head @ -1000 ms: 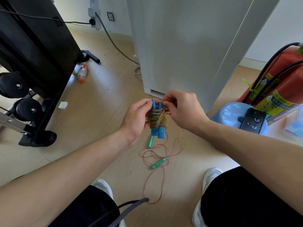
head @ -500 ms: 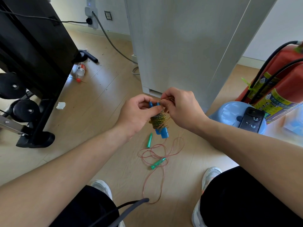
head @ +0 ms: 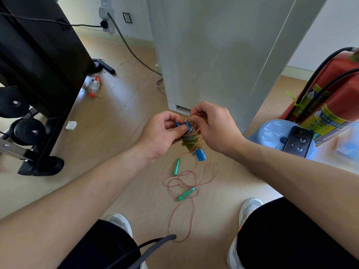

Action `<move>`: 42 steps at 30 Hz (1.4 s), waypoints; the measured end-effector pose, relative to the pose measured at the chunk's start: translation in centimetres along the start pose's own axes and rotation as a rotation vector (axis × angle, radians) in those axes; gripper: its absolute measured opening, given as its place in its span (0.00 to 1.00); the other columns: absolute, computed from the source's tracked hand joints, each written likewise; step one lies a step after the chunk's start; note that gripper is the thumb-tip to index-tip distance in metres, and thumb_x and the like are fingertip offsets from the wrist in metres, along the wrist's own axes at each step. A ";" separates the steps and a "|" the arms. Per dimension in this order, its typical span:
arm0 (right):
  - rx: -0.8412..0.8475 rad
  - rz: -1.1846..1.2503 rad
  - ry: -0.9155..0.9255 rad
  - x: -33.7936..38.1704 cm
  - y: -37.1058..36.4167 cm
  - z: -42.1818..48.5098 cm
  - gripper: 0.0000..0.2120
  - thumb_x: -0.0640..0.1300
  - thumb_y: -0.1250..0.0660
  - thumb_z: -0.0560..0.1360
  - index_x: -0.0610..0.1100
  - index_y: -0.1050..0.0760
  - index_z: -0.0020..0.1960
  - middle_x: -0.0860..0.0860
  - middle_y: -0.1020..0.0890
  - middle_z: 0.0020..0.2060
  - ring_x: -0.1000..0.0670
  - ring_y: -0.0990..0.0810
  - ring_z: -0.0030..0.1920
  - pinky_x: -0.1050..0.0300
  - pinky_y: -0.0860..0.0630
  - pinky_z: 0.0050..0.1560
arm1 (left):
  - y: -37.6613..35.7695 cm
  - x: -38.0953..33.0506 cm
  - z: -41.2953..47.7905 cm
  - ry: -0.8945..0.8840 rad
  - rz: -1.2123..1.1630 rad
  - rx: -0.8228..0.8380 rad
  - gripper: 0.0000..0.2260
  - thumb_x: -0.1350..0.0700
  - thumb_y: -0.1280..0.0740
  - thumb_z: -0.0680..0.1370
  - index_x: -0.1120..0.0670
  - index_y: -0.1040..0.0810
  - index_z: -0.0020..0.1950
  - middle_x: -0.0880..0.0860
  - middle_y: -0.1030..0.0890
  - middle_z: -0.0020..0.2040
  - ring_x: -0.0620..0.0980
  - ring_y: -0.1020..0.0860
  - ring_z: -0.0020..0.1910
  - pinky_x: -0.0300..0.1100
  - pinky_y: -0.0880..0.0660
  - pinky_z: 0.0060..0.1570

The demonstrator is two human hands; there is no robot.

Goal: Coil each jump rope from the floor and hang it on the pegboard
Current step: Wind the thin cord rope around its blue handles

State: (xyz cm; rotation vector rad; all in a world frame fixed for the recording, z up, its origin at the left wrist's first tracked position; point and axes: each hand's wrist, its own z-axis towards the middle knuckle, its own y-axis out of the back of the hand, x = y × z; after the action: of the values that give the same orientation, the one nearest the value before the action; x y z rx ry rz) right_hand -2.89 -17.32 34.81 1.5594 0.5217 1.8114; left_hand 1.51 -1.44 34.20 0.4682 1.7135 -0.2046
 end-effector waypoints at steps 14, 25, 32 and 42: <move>0.050 0.028 -0.069 0.4 0.4 -0.1 0.04 0.41 0.36 0.80 0.48 0.24 0.49 0.58 0.23 0.39 0.59 0.25 0.39 0.73 0.32 0.34 | -0.7 0.4 -0.4 0.032 0.023 -0.033 0.06 0.66 0.29 0.77 0.54 0.19 0.47 0.54 0.14 0.43 0.48 0.16 0.44 0.39 0.19 0.45; 0.032 -0.022 0.018 0.6 0.1 -0.3 0.03 0.39 0.33 0.78 0.43 0.20 0.49 0.55 0.22 0.37 0.59 0.26 0.37 0.76 0.33 0.38 | -0.6 0.0 -0.2 0.136 -0.031 0.016 0.03 0.63 0.28 0.75 0.59 0.20 0.46 0.56 0.17 0.42 0.52 0.20 0.44 0.47 0.21 0.54; 0.080 -0.138 0.164 0.0 -0.5 -0.7 0.02 0.39 0.32 0.77 0.42 0.21 0.47 0.54 0.23 0.37 0.52 0.26 0.38 0.71 0.33 0.38 | -0.6 0.0 -0.3 0.183 -0.019 0.002 0.07 0.67 0.34 0.77 0.58 0.21 0.41 0.57 0.20 0.40 0.53 0.21 0.42 0.48 0.18 0.47; 0.111 -0.205 0.140 -0.9 -0.3 -0.4 0.02 0.42 0.33 0.77 0.45 0.21 0.48 0.54 0.22 0.39 0.51 0.25 0.41 0.58 0.29 0.41 | -0.2 0.5 -0.7 0.201 -0.091 0.066 0.06 0.64 0.34 0.80 0.57 0.20 0.48 0.54 0.16 0.45 0.51 0.17 0.46 0.45 0.19 0.50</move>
State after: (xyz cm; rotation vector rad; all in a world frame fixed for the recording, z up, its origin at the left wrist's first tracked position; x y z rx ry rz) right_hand -3.19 -17.70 33.82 1.3996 0.8299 1.7664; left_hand 0.71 -1.22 33.87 0.4728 1.9308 -0.2884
